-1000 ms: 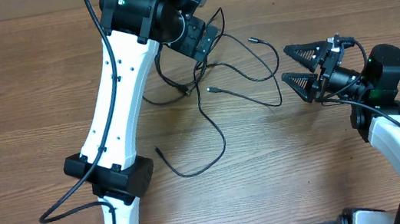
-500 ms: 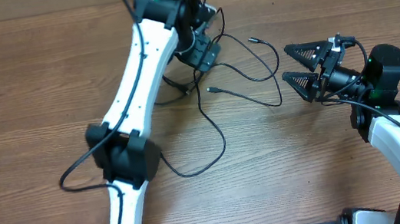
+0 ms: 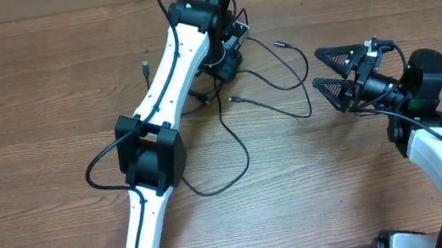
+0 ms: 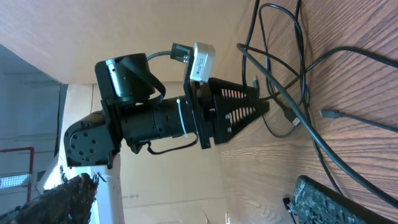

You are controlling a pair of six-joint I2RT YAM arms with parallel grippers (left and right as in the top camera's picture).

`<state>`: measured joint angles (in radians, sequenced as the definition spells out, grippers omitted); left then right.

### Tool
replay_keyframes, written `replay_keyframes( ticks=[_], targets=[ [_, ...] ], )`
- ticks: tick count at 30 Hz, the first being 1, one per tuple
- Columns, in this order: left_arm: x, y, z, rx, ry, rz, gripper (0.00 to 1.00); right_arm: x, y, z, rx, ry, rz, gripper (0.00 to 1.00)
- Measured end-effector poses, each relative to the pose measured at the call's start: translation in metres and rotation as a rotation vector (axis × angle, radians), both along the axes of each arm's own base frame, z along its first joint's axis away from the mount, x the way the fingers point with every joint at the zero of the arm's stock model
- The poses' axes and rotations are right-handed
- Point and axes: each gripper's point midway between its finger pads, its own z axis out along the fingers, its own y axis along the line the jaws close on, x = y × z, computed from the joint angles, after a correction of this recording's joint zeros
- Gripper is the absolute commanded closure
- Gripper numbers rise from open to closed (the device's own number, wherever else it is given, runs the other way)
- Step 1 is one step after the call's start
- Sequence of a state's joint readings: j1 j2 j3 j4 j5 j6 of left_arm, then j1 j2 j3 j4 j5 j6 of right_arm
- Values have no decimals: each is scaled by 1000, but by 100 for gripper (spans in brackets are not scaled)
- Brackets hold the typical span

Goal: Untangle cables

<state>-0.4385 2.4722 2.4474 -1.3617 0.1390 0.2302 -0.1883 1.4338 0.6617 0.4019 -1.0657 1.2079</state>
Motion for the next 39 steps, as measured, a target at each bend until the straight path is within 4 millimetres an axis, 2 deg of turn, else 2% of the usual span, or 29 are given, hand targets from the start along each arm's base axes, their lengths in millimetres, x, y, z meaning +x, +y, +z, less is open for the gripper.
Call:
replay_keyframes(
  ticks=[1,2,11,15,19,23,26,28,30,33,35,36,39],
  targets=[
    [1,-1,0,-4,-6,-2,92,0,0,0,0,-1,0,1],
    [3,-2,1,-9,-11,-2,96,0,0,0,0,0,0,1],
    [4,-3,1,-11,-20,-10,96,0,0,0,-1,-1,0,1],
    [-6,2,1,8,23,-10,96,0,0,0,0,2,0,1],
    [-9,3,19,5,14,-10,96,0,0,0,0,2,0,1],
    [-7,2,83,-50,-110,-17,96,0,0,0,0,2,0,1],
    [-12,5,161,-126,-282,-25,96,0,0,0,0,2,0,1],
    [-23,10,227,-191,-434,-34,96,0,0,0,0,2,0,1],
    [-42,19,291,-259,-587,-34,96,0,0,0,0,2,0,1],
    [-78,36,371,-346,-785,-35,96,0,0,0,0,2,0,1],
    [-102,47,410,-390,-885,-35,96,0,0,0,0,2,0,1],
    [-112,52,423,-405,-920,-34,96,0,0,0,0,2,0,1],
    [-135,62,446,-430,-977,-36,96,0,0,0,0,1,0,1]
  ],
)
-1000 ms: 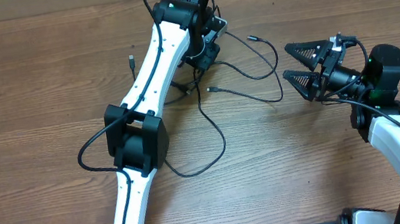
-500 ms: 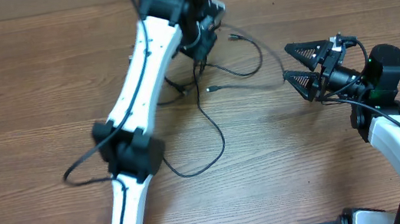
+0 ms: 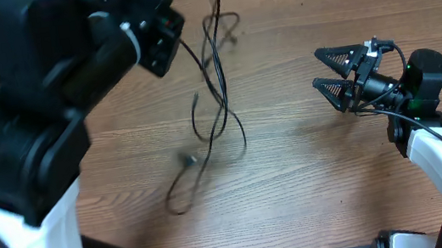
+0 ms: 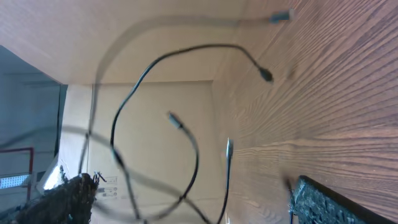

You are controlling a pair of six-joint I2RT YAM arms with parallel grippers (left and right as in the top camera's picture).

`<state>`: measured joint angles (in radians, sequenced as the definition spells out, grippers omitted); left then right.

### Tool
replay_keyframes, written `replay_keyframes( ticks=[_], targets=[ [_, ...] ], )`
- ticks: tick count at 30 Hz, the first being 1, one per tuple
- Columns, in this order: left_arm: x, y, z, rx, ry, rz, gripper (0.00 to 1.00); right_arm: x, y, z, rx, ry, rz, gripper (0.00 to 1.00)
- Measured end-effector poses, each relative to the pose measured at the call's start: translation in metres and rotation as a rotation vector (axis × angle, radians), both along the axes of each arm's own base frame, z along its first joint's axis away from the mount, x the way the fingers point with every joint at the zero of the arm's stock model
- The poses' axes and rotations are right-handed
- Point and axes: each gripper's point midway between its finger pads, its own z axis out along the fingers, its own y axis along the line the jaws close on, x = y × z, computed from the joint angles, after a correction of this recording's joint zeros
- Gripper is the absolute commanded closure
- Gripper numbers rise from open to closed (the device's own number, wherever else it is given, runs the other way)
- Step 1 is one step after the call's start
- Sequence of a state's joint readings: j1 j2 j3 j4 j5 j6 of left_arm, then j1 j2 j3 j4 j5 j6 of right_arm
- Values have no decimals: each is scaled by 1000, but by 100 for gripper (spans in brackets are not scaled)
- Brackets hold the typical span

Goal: Untangle cables

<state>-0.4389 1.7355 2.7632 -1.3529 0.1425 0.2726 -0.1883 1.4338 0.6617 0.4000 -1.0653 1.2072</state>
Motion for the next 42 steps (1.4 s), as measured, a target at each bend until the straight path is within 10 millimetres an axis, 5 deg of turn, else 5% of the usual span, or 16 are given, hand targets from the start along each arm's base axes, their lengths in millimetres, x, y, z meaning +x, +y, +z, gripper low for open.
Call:
replay_keyframes(
  ticks=[27,42],
  targets=[
    [10,1,11,-15,-53,30,96,-2,6,0,1,-1,18,0],
    [41,-44,-40,-12,106,-117,96,-32,105,31,-75,-317,295,0]
  ],
)
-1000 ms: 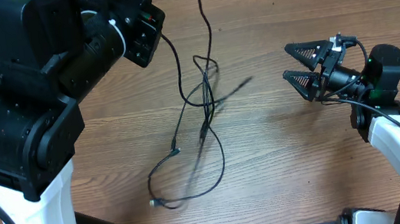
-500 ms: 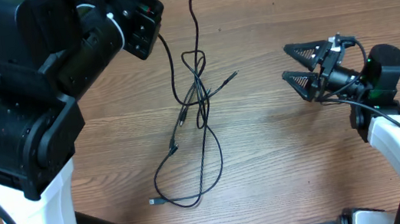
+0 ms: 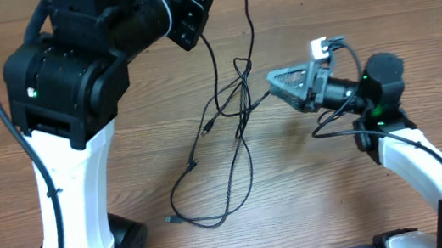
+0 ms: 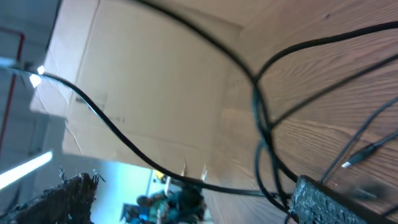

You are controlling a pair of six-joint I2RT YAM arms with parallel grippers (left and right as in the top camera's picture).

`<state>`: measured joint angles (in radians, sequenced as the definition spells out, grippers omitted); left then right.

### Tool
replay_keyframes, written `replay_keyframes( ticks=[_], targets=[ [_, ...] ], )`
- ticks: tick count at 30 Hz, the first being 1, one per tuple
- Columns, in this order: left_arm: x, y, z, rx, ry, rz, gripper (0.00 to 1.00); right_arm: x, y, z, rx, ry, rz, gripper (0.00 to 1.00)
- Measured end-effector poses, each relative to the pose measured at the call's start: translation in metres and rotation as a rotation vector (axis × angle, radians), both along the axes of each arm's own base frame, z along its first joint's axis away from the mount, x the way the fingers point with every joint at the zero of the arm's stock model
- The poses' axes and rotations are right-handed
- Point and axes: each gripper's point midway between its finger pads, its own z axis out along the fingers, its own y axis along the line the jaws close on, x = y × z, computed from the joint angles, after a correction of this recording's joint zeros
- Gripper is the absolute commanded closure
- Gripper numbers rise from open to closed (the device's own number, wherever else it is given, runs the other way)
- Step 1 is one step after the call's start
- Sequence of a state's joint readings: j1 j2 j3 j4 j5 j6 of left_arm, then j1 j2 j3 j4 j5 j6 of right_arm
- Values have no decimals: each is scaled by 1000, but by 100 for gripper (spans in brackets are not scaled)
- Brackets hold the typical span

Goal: Untangle cables

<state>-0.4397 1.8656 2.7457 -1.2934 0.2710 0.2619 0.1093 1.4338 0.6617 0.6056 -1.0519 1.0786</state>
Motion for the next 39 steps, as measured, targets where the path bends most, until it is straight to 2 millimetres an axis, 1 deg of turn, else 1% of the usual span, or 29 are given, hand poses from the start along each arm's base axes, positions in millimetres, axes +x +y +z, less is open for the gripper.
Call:
replay_keyframes(
  ticks=[2,4,6,8,13,16,23,25,28,30,32,33,36,39],
  targets=[
    [-5,-7,0,-11,6,-35,96,-2,10,-2,-17,-23,6,0],
    [-12,-16,1,-24,12,-81,96,-2,17,-8,-38,-18,-6,0],
    [-20,-25,2,-37,19,-128,96,2,19,-18,-66,15,-41,0],
    [-29,-36,3,-50,26,-182,96,8,16,-29,-99,46,-97,0],
    [-55,-61,6,-83,45,-316,96,25,-4,-66,-217,153,-271,0],
    [-66,-70,7,-94,52,-367,96,31,-20,-86,-289,214,-370,0],
    [-77,-74,10,-114,59,-421,96,37,-59,-122,-467,297,-567,0],
    [-77,-72,12,-110,50,-410,96,37,-72,-131,-509,324,-615,0],
    [-74,-59,18,-87,14,-332,96,36,-94,-140,-550,363,-674,0],
    [-73,-45,24,-67,-18,-257,96,36,-111,-145,-566,393,-716,0],
    [-73,-26,33,-46,-60,-167,96,37,-128,-148,-572,417,-759,0],
    [-73,-20,37,-41,-75,-137,96,37,-132,-149,-573,422,-768,0],
    [-76,8,53,-26,-142,-13,96,36,-151,-152,-574,458,-810,0],
    [-83,35,70,-23,-202,94,96,36,-165,-153,-569,475,-847,0]
  ],
)
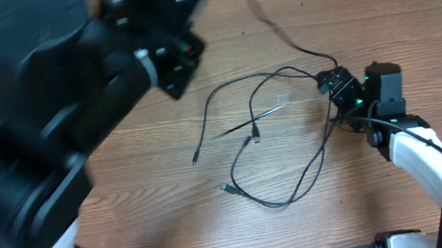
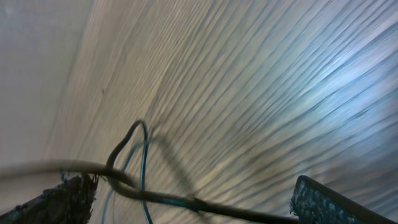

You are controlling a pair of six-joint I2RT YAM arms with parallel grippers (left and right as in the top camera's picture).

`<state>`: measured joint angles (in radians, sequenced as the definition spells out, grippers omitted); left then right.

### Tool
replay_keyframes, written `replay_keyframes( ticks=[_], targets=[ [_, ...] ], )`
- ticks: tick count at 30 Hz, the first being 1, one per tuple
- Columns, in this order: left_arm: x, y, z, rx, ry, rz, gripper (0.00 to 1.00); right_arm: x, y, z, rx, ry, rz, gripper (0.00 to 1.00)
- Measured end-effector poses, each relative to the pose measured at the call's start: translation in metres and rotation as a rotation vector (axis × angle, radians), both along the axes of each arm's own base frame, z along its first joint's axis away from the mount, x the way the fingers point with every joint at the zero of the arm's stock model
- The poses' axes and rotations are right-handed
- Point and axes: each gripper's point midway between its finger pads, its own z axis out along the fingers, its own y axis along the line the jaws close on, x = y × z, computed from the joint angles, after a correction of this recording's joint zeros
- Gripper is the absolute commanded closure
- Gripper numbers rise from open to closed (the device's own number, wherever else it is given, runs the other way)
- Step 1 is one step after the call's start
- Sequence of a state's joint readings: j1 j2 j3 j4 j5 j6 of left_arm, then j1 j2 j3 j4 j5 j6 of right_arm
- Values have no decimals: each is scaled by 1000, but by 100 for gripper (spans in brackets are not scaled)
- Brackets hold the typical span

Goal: Untangle cables

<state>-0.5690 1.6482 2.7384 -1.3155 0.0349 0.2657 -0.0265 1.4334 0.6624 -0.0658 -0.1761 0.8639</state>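
Thin black cables (image 1: 253, 128) lie in loose crossing loops on the wooden table, with plug ends pointing left. One strand (image 1: 292, 46) runs from the top edge down to my right gripper (image 1: 334, 85). This gripper is low over the table at the right, its fingers wide apart. In the right wrist view a dark cable (image 2: 180, 200) crosses the gap of the right gripper (image 2: 189, 190) without being clamped. The left arm (image 1: 75, 117) is big and blurred at the left, near the camera. Its gripper cannot be made out at the top edge.
The wooden table (image 1: 132, 230) stretches to the front and left of the cables. The right arm's white link (image 1: 422, 157) runs along the right side. The left arm's bulk hides the back left of the table.
The right gripper was raised at the hanging cables near the middle and is now further right, low over the table. The cables now lie spread on the wood. The left arm has shifted and blurs.
First the left gripper was down on the tangle at the back and the right gripper stood open at the right. Then the left arm was up with the cables dangling. Then the right gripper was at the hanging strands. Now the cables lie spread, one across the right gripper's gap.
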Motion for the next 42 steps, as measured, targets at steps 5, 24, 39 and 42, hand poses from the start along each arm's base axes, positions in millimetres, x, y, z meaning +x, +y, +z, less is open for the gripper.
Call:
replay_keyframes(
  ticks=[5,24,39,42],
  targets=[
    [-4,25,13,-4,-48,109,96,0,-1,0,5,1,-1,0],
    [10,25,3,23,-26,149,96,27,75,113,3,-615,577,0],
    [-11,-18,-19,11,86,-119,96,-36,143,253,-116,-1374,958,5],
    [-10,-29,-38,30,164,-165,96,-36,145,255,-104,-1373,948,6]
  ],
)
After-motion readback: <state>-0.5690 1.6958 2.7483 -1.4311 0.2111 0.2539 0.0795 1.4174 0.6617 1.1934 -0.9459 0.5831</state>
